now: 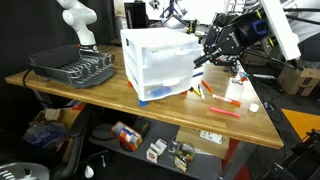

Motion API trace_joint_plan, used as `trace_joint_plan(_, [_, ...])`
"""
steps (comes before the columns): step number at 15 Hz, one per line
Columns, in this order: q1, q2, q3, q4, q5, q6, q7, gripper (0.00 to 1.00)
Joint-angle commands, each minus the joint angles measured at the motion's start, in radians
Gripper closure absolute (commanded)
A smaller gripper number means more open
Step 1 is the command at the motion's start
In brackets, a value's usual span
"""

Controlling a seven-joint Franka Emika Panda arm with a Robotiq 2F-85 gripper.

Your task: Open the top drawer of the plastic cabinet

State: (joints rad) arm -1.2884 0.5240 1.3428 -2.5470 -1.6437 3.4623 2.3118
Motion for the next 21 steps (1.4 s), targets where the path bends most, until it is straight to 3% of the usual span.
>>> trace_joint_plan(1, [-0.044,0.045,0.048,0.016,-0.059,0.000,0.033,0.67])
trace_joint_plan(4, [-0.057,0.068,0.075,0.031,-0.076,0.000,0.027,0.53])
trace_joint_plan(11, [-0.066,0.115,0.113,0.076,-0.107,0.000,0.016,0.03])
trace_joint_plan(13, [-0.065,0.122,0.125,0.097,-0.108,0.000,0.018,0.00])
trace_joint_plan(14, [-0.045,0.098,0.104,0.084,-0.060,0.000,-0.002,0.07])
trace_joint_plan(15, [-0.046,0.103,0.110,0.092,-0.061,0.000,-0.002,0.01])
trace_joint_plan(21, [-0.046,0.111,0.112,0.095,-0.068,0.000,-0.002,0.00])
